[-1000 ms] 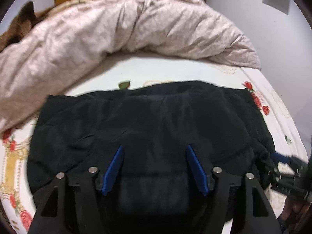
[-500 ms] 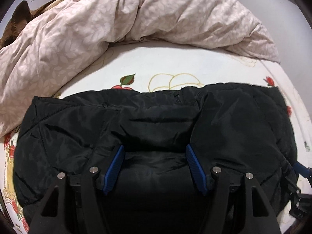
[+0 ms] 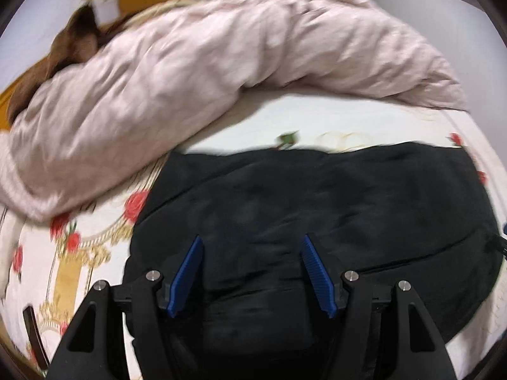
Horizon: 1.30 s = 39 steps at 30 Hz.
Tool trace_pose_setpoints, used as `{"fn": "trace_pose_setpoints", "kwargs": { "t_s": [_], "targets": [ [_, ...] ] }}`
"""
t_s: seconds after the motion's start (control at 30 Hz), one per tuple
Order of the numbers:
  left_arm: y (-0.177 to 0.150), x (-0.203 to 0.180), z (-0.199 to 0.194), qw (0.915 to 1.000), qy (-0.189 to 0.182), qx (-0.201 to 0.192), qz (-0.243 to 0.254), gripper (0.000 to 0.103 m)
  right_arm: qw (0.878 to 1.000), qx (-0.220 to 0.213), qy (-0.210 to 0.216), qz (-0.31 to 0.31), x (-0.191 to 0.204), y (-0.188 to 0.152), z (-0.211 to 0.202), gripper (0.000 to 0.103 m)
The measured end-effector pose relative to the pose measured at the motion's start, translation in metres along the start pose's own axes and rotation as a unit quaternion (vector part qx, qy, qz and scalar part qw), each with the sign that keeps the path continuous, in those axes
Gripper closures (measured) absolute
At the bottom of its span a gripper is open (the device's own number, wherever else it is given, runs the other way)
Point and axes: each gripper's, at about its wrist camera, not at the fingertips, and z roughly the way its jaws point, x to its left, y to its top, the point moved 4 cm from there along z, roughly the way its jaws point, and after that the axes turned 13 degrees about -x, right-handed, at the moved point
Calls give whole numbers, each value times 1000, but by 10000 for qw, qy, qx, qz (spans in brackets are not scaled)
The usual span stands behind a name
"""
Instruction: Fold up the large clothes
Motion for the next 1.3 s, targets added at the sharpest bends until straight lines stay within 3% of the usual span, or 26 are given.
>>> {"fn": "trace_pose_setpoints", "kwargs": {
  "t_s": [0.07,0.23,0.6,0.87,1.3],
  "targets": [
    [-7,9,13,9998,11,150,-111,36,9999,151,26,69,-2,-6,13,30],
    [-5,6,17,9999,43,83,-80,36,9998,199,17,-3,-1,-7,17,30],
    [-6,32,-37,9994,145,-278,-119,36,9997,-125,161,146,-6,-5,-18,30],
    [-41,71,-22,9983,268,5,-514,36,9985,137,133,522,-26,-23,-4,30],
    [-52,98,24,9916,-513,223,-1162,29,9886,474,720,1233,-40,-21,38,28]
  ]
}}
